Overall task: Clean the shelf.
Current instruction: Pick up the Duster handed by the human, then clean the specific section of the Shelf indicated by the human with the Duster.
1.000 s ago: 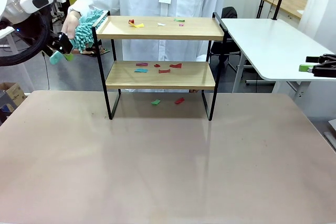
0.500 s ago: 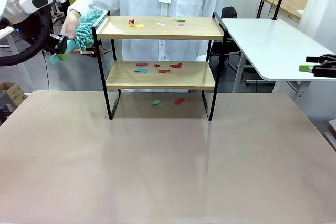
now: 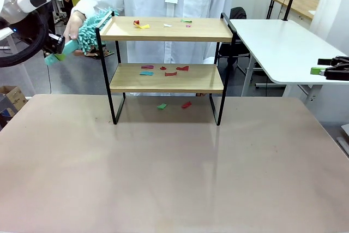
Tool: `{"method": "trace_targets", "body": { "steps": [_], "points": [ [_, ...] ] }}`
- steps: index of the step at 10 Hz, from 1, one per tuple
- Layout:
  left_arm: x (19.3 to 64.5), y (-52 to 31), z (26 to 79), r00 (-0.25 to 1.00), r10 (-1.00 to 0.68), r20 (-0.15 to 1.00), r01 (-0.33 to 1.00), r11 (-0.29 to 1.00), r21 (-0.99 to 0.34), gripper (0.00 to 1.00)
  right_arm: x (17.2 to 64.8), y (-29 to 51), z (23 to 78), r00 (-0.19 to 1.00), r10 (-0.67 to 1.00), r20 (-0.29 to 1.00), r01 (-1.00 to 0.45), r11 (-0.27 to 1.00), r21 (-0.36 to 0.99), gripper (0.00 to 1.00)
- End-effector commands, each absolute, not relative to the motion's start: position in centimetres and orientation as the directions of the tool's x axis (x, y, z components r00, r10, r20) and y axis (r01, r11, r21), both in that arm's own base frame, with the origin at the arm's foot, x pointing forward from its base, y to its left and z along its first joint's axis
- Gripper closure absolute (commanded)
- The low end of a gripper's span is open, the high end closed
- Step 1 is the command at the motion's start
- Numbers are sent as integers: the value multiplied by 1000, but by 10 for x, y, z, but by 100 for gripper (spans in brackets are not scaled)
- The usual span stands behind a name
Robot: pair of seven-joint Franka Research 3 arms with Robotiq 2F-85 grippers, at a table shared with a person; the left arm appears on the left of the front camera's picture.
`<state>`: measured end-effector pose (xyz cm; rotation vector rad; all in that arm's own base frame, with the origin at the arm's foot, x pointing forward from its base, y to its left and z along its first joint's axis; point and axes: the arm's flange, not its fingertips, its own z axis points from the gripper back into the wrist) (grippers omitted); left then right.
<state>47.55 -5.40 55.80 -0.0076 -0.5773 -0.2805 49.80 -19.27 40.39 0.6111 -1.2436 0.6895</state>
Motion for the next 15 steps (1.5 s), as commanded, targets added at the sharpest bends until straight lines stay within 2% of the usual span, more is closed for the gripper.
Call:
{"method": "trace_targets", "body": {
  "steps": [1,2,3,4,12,13,15],
  "points": [
    [473,-52,557,797,-225,560,202,974,104,100,497,-193,407,174,142,974,-755,655,39,0],
    [472,-48,559,796,-193,573,181,980,79,100,497,-193,407,174,142,974,-755,655,39,0],
    [468,-45,560,791,-196,580,225,974,22,95,497,-193,407,174,142,974,-755,655,39,0],
    [477,-48,559,803,-234,548,231,970,74,95,497,-193,407,174,142,974,-755,655,39,0],
    [477,-48,559,803,-234,548,231,970,74,95,497,-193,407,174,142,974,-755,655,39,0],
    [477,-48,558,806,-231,544,232,970,67,87,497,-193,407,174,142,974,-755,655,39,0],
    [457,-18,598,838,-354,416,300,935,190,87,497,-193,407,174,142,974,-755,655,39,0]
  ]
}}
